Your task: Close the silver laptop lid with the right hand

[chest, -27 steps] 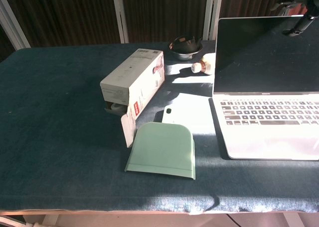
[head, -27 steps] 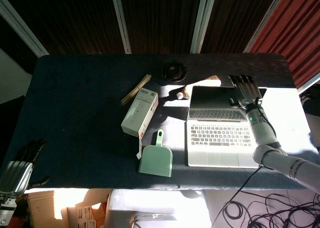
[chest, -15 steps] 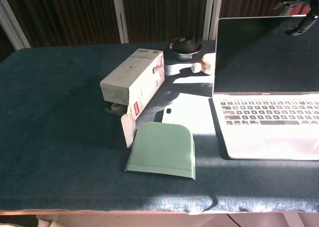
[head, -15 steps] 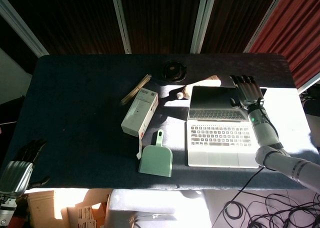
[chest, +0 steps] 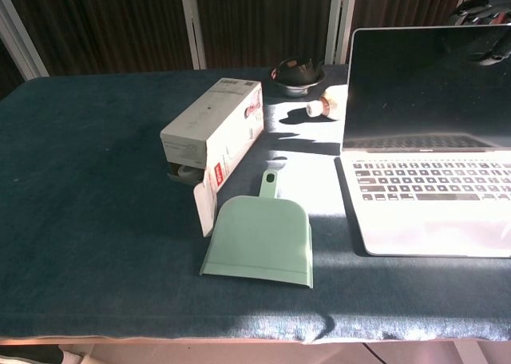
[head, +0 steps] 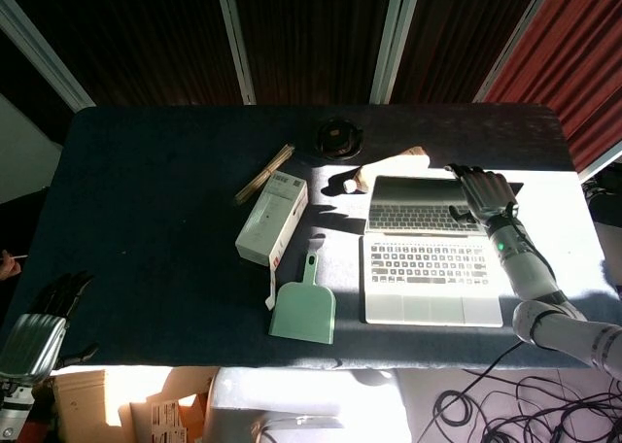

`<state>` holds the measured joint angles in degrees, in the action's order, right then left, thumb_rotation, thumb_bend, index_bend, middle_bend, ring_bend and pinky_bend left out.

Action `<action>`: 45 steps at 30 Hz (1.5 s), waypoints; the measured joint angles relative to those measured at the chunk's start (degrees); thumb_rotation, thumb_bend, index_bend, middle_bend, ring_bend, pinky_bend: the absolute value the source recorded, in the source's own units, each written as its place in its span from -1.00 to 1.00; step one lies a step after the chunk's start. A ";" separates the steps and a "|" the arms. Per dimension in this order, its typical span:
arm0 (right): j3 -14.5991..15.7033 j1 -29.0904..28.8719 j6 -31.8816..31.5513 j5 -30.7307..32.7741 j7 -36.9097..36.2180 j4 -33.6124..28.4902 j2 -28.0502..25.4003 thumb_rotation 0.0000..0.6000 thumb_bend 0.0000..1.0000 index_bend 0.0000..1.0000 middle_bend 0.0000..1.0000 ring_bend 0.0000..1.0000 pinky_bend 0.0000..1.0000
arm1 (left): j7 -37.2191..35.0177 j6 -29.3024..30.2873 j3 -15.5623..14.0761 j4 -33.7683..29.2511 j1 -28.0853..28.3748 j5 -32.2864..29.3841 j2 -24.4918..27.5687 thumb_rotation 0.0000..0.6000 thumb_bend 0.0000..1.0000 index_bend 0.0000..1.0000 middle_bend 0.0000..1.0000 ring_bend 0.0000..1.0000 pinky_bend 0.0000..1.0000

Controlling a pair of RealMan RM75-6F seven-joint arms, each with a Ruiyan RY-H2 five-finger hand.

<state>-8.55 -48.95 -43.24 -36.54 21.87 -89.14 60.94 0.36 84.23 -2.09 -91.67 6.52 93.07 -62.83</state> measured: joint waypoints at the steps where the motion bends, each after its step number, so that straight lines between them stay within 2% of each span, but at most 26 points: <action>1: 0.12 0.49 -0.19 -1.06 -0.47 -0.81 -0.58 1.00 -0.24 -0.66 -0.58 -0.63 -0.17 | 0.02 0.06 0.00 0.03 -0.04 0.02 -0.06 1.00 -0.94 -1.00 -0.89 -0.96 -0.74; 7: 1.45 4.12 -1.97 -8.19 -3.10 -6.05 -4.49 1.00 -0.24 -0.67 -0.58 -0.63 -0.17 | 0.25 -0.31 -0.15 0.01 0.08 0.13 -0.12 1.00 -0.94 -1.00 -0.89 -0.96 -0.74; 11: 2.28 5.61 -3.39 -11.15 -3.56 -8.24 -5.97 1.00 -0.24 -0.76 -0.58 -0.65 -0.18 | 0.59 -0.44 -0.20 -0.13 0.12 0.17 -0.17 1.00 -0.94 -1.00 -0.89 -0.96 -0.74; 21: 7.72 13.61 -15.17 -26.26 1.04 -18.15 -9.34 1.00 -0.24 -0.89 -0.58 -0.71 -0.20 | 0.32 0.12 -0.44 -0.05 -0.10 0.77 -0.09 1.00 -0.94 -1.00 -0.89 -0.96 -0.74; 28: 9.84 16.35 -18.52 -31.57 6.17 -20.11 -7.96 1.00 -0.24 -0.90 -0.60 -0.72 -0.20 | -0.19 0.89 -0.54 0.09 -0.45 1.12 0.08 1.00 -0.94 -1.00 -0.89 -0.96 -0.74; 38: 12.16 18.20 -19.11 -36.56 11.50 -20.55 -4.20 1.00 -0.24 -0.92 -0.62 -0.74 -0.21 | -0.71 1.46 -0.61 0.24 -0.73 1.38 0.28 1.00 -0.94 -1.00 -0.89 -0.96 -0.74; 45: 14.80 20.58 -20.59 -41.70 15.10 -22.03 -3.36 1.00 -0.24 -0.97 -0.66 -0.77 -0.30 | -0.76 1.57 -0.62 0.26 -0.82 1.43 0.34 1.00 -0.94 -1.00 -0.89 -0.95 -0.74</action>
<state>6.25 -28.37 -63.83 -78.24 36.97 -111.17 57.58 -0.40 85.79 -2.71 -91.41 5.70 94.51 -62.49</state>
